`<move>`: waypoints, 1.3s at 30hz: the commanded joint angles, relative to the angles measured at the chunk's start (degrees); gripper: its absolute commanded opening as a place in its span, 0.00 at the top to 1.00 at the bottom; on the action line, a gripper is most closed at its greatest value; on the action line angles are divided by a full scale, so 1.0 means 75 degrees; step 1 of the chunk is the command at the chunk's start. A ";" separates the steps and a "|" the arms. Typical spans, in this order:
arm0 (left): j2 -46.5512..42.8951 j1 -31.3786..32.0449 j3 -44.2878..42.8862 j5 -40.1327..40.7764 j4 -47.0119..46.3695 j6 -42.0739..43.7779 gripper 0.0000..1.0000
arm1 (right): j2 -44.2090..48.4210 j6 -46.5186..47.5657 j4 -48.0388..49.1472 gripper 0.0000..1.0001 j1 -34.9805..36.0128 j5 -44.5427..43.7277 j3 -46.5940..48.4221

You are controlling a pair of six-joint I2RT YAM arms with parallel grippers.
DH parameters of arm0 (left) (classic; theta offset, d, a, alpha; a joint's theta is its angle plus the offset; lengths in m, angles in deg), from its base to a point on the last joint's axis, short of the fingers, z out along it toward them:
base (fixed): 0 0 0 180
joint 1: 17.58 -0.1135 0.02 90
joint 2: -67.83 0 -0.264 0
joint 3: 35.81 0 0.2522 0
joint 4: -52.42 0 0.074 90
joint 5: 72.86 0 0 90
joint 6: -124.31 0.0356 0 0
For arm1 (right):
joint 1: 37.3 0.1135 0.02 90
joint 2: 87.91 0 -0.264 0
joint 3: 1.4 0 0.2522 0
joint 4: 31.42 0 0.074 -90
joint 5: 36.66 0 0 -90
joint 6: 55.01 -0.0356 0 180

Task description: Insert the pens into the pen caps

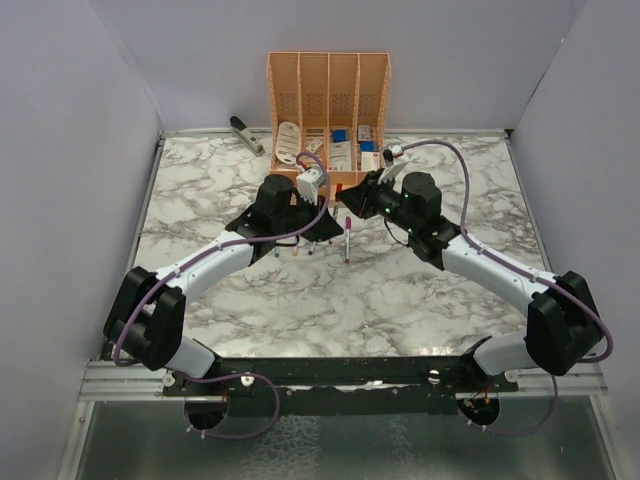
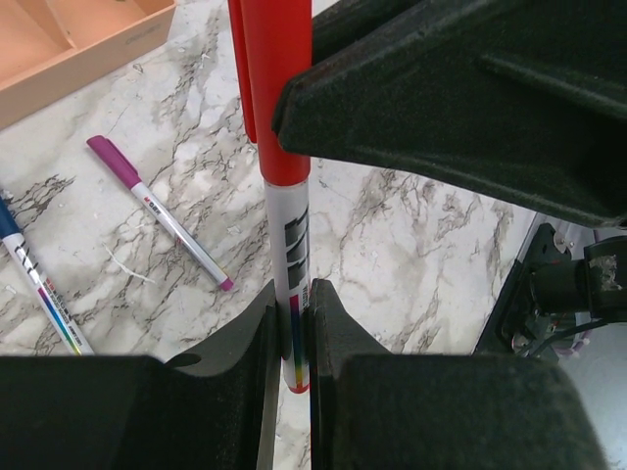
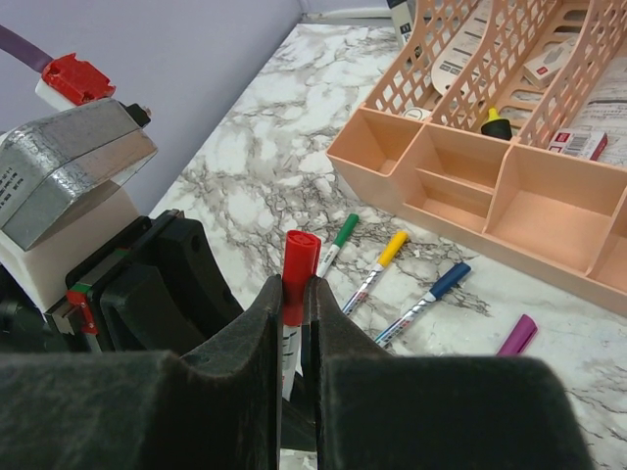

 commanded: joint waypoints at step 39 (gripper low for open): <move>0.2022 -0.0462 -0.0642 -0.0167 0.0866 -0.0451 1.00 | 0.1108 0.0272 -0.3695 0.89 0.0594 -0.4880 0.0516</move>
